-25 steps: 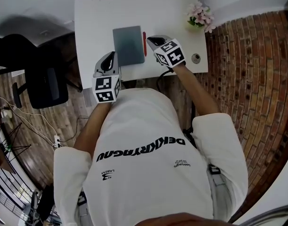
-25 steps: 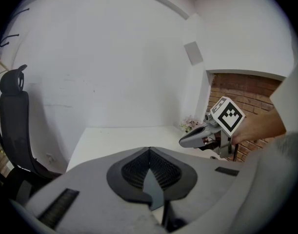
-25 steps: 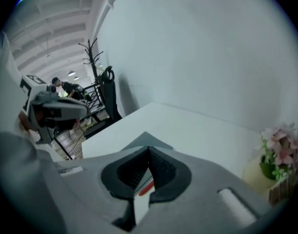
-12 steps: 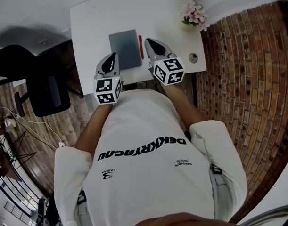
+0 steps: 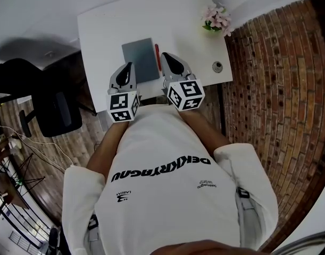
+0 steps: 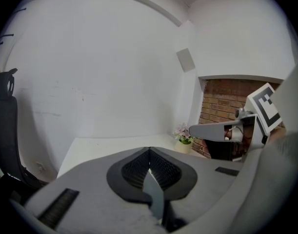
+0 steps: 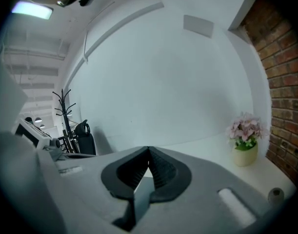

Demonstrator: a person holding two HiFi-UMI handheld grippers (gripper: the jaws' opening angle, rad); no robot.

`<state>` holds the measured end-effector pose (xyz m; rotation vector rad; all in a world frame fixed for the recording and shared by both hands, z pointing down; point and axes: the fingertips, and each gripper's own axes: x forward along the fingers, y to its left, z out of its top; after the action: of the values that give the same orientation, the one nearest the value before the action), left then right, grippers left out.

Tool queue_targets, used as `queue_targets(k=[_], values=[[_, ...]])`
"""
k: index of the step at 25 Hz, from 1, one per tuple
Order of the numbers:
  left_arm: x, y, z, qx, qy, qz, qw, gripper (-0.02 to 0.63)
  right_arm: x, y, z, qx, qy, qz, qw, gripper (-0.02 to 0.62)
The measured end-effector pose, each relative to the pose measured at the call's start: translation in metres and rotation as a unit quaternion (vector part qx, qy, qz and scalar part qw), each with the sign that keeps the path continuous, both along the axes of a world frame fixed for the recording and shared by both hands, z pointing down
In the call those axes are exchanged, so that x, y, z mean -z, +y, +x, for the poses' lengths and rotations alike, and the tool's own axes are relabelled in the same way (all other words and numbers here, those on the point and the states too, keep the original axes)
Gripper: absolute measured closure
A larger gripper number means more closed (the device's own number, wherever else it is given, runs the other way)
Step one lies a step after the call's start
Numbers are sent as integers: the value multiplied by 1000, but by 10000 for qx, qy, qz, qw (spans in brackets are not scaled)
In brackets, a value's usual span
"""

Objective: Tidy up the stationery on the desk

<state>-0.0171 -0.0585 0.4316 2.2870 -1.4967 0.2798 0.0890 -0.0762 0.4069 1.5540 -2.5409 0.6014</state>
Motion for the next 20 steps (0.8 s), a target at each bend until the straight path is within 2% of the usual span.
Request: queue_targets(k=[11,20], values=[[1,1,3,-62,-132,169,9998,607,-4,9,-10,200,143,90,9997,594],[-1,2,-2,-8,-153,163,9998,607,-12,9,-11,170,149,-19,9997,594]])
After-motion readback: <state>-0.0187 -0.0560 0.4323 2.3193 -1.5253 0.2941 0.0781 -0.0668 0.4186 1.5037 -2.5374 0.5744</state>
